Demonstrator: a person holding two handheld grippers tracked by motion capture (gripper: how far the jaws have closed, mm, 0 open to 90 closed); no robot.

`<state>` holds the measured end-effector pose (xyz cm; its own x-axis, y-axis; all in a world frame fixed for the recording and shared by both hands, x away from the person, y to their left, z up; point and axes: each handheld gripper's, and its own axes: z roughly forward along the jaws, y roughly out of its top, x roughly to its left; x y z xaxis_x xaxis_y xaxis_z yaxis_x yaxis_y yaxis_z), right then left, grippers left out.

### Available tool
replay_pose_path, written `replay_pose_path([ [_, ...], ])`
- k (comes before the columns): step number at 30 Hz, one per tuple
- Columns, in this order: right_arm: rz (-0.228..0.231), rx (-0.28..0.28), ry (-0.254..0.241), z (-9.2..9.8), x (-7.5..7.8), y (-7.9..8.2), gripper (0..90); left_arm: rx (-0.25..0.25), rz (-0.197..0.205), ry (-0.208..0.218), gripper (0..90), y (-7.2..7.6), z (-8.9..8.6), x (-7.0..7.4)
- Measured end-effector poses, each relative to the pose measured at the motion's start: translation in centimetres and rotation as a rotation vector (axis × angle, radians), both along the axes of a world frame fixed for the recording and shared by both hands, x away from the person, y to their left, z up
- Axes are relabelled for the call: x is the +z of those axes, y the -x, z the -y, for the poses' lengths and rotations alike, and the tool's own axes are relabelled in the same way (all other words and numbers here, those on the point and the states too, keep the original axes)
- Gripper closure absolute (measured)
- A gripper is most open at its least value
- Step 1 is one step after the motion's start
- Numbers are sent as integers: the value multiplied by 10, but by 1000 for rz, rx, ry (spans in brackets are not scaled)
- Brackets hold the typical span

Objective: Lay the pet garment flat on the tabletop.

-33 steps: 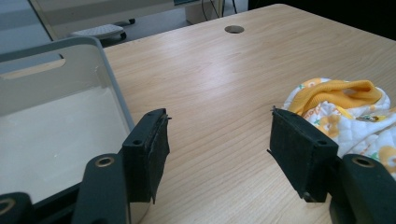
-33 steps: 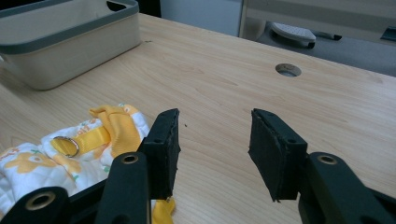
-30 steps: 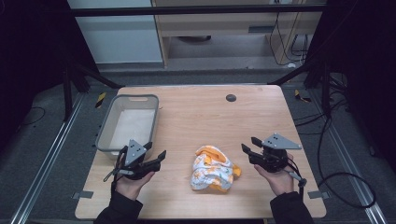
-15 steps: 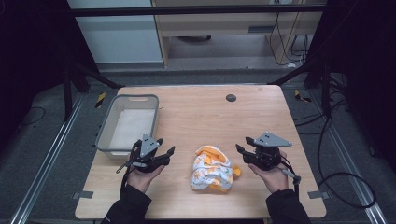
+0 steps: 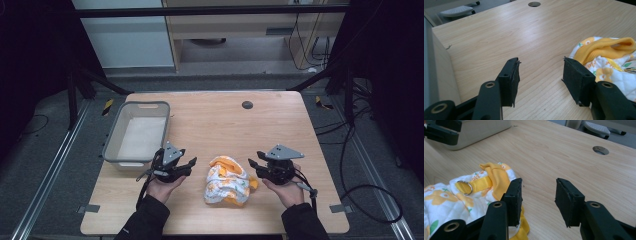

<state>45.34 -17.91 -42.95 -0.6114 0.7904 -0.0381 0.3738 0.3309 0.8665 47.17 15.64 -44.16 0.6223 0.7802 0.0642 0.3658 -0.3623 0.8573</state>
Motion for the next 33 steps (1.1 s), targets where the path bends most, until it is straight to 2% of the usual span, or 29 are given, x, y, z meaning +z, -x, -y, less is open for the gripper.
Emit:
replay_pose_path([
  [10, -25, 36, 10, -6, -10, 3, 576, -41, -27, 3, 496, -3, 14, -10],
  [20, -54, 70, 12, -12, -18, 5, 570, -75, -50, -14, 506, -5, 25, -20],
  [33, -86, 93, 15, -19, -25, 5, 559, -98, -63, -23, 520, -8, 36, -27],
])
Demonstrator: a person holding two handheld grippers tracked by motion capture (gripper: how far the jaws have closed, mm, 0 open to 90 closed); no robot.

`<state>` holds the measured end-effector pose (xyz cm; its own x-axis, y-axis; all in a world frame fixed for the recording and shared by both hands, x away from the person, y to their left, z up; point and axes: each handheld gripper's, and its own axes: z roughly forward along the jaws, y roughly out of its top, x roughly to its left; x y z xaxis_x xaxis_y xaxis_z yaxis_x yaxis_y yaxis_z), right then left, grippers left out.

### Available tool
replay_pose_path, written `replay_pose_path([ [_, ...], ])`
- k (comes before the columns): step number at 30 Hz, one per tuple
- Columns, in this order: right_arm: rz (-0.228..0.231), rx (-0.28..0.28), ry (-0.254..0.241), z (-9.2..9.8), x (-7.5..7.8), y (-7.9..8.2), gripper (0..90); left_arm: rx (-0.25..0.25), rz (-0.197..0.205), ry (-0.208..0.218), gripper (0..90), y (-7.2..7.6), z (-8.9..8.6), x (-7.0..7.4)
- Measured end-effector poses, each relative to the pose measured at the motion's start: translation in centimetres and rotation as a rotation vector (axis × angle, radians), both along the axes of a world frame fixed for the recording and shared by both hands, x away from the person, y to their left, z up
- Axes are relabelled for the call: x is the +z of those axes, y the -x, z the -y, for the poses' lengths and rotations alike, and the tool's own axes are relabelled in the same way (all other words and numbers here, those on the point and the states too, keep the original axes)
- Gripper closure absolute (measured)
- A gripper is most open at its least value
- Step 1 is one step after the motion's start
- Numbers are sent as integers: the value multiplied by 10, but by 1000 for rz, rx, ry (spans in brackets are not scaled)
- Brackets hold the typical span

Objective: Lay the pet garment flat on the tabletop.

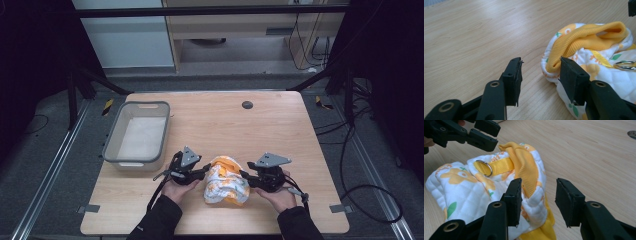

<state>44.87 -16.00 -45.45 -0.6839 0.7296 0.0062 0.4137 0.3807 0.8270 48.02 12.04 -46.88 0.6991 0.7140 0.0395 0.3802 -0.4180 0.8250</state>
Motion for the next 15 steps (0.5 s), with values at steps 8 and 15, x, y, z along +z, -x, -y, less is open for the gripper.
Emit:
replay_pose_path([
  [8, -24, 9, 14, -4, -7, -2, 559, -17, -6, -19, 548, -3, 6, -6],
  [15, -35, 17, 24, -6, -11, -5, 560, -29, -21, -15, 564, -7, 11, -12],
])
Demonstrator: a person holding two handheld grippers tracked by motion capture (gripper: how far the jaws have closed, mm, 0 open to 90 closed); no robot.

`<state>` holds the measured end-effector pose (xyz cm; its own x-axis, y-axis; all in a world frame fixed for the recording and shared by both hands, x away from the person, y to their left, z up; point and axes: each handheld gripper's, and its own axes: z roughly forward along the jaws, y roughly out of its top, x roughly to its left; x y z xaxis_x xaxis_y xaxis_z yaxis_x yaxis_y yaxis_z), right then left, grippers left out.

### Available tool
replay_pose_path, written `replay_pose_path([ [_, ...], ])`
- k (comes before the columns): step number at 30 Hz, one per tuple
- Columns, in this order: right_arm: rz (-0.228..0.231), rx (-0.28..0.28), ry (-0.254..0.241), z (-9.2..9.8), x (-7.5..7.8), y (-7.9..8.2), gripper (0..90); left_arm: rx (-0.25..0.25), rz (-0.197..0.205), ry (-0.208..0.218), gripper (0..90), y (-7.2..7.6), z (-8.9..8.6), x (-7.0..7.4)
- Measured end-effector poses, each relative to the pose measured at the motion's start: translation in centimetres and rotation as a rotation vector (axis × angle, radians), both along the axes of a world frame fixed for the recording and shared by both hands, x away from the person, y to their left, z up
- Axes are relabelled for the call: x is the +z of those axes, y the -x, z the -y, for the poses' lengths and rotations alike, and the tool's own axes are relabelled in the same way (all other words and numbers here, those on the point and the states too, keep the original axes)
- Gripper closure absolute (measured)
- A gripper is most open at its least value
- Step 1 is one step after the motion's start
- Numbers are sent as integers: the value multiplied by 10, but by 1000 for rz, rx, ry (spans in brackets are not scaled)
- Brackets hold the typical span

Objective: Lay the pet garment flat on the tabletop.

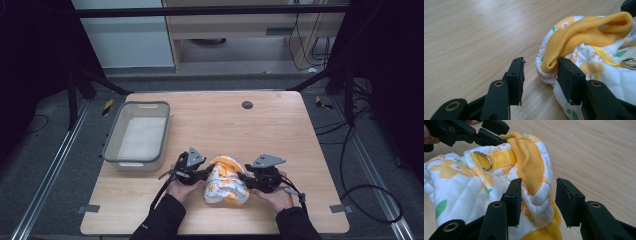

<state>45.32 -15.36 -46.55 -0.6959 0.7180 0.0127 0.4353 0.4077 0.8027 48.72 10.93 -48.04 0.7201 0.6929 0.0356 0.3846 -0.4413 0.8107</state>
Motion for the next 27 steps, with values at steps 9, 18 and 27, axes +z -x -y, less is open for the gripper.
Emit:
replay_pose_path([
  [9, -15, -1, 36, -4, -8, -6, 657, -18, -21, 15, 648, -5, 2, -4],
  [18, -24, -7, 28, -3, -8, -9, 780, -21, -46, 21, 819, -7, 5, -5],
  [27, -14, -11, -3, 2, -2, -8, 786, -25, -50, 30, 865, 0, 5, 3],
])
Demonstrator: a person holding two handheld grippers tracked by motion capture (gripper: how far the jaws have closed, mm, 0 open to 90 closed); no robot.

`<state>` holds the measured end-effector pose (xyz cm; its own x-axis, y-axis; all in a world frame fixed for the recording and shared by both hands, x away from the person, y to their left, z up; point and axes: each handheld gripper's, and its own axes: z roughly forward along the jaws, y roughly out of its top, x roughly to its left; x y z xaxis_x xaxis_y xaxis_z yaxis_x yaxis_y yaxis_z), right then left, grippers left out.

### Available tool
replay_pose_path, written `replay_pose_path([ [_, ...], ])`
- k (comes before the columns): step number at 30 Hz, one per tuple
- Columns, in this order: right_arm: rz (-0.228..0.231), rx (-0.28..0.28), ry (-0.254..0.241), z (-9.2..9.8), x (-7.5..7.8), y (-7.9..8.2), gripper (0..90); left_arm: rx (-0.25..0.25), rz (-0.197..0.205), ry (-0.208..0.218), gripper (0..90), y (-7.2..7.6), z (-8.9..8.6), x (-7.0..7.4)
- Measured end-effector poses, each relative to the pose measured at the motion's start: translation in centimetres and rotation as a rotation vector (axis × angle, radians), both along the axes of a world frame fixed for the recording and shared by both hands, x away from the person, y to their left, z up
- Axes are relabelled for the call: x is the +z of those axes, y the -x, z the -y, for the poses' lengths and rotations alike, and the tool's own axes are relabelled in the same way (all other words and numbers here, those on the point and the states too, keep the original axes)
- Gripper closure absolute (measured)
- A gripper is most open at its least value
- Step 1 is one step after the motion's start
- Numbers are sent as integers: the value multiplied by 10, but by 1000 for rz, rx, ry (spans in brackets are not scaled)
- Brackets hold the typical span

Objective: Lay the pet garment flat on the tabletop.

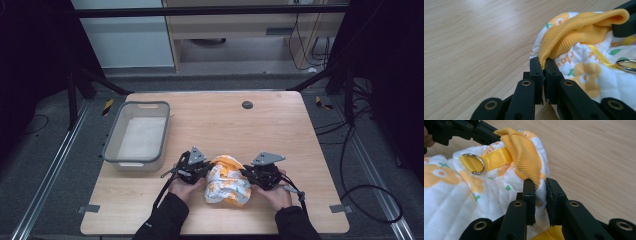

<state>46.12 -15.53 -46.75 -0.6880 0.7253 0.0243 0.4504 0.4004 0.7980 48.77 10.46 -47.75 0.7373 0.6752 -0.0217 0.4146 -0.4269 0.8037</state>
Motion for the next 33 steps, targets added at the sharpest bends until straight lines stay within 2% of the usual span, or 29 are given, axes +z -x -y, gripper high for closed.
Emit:
replay_pose_path([
  [6, 10, -14, -38, 5, 7, 1, 795, -3, 10, 17, 867, 6, -2, 11],
  [25, 47, 20, -68, 1, 27, 2, 805, 26, 42, 77, 869, 19, -18, 46],
  [33, 88, 13, -94, 0, 40, 2, 804, 39, 86, 90, 869, 25, -20, 63],
])
